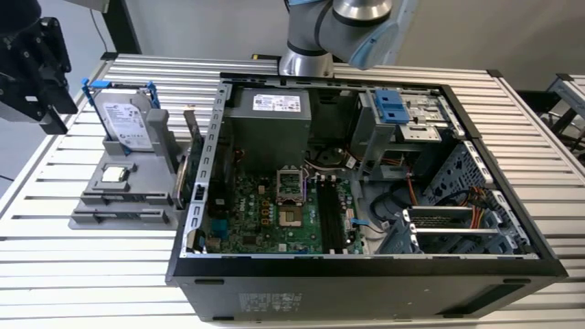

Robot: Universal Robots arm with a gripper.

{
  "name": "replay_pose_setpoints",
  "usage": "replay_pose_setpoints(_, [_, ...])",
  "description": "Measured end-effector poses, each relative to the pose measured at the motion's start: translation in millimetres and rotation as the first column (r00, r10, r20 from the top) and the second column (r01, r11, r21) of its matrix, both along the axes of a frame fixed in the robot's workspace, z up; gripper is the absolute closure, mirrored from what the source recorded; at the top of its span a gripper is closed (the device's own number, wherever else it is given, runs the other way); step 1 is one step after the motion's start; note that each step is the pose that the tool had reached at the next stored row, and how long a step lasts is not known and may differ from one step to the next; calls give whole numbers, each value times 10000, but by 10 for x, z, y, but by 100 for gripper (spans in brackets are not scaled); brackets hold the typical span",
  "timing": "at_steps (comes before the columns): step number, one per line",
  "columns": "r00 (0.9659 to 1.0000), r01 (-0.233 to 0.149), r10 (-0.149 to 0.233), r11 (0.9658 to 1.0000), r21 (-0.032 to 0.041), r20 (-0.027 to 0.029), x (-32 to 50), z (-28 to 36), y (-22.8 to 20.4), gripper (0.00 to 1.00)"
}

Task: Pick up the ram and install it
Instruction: 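Pick up the ram and move it above insertion slot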

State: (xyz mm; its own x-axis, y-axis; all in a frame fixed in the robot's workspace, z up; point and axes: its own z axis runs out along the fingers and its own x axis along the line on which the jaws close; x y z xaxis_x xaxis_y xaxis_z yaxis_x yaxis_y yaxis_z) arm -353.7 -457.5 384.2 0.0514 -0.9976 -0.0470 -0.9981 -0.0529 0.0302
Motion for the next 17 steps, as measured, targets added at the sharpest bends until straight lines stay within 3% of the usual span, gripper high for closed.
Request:
replay_pose_setpoints(7, [10000, 3, -3, 10000, 0, 4, 0, -29, 0, 0])
replay_pose_setpoints(17, [10000, 84, -84, 10000, -42, 5, 1, -209, 3, 0])
